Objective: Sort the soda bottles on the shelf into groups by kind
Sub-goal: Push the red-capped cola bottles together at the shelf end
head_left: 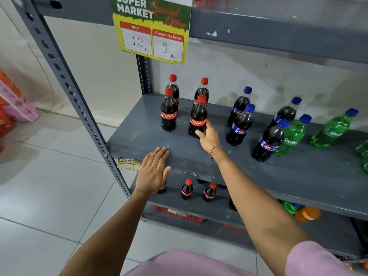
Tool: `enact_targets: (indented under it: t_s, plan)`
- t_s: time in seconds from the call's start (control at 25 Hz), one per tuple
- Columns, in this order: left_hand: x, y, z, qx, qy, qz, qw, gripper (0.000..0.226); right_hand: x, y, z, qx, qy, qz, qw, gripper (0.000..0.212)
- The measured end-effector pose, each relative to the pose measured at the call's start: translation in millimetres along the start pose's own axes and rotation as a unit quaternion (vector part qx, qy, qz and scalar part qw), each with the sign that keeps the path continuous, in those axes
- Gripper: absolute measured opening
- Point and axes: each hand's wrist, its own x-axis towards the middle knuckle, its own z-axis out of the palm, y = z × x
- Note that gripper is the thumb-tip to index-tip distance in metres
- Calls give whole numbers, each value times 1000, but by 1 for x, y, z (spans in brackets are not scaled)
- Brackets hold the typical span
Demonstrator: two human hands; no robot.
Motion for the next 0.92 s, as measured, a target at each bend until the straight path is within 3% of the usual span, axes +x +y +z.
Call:
enact_targets:
  t_s: [0.16, 0.28, 0.48, 0.6, 0.68, 0.8, 0.92]
  plan:
    - [0, 1, -1, 1, 5, 5, 1000, 56, -7, -1, -5, 11, -31, 11, 999, 61]
    - [0, 8, -4, -22, 29, -17, 999, 54, -27, 7, -9, 31, 2, 20, 999, 59]
    - [12, 59, -3, -35, 30, 24, 999, 53, -77, 36, -37, 69, 209, 34, 975, 12]
    - [8, 100, 4, -41, 11, 40, 998, 53, -103, 55, -76, 79, 382, -9, 921, 9]
    - [2, 122, 9, -36, -5, 57, 998, 53, -110, 66, -105, 65, 436, -32, 897, 12]
    - [-1, 148, 13, -26, -22, 68, 997, 54, -105, 79, -150, 46, 456, -2, 889, 14]
    - [-2, 167, 18, 4, -45, 61, 997, 56, -93, 87, -188, 59, 395, 53, 915, 20]
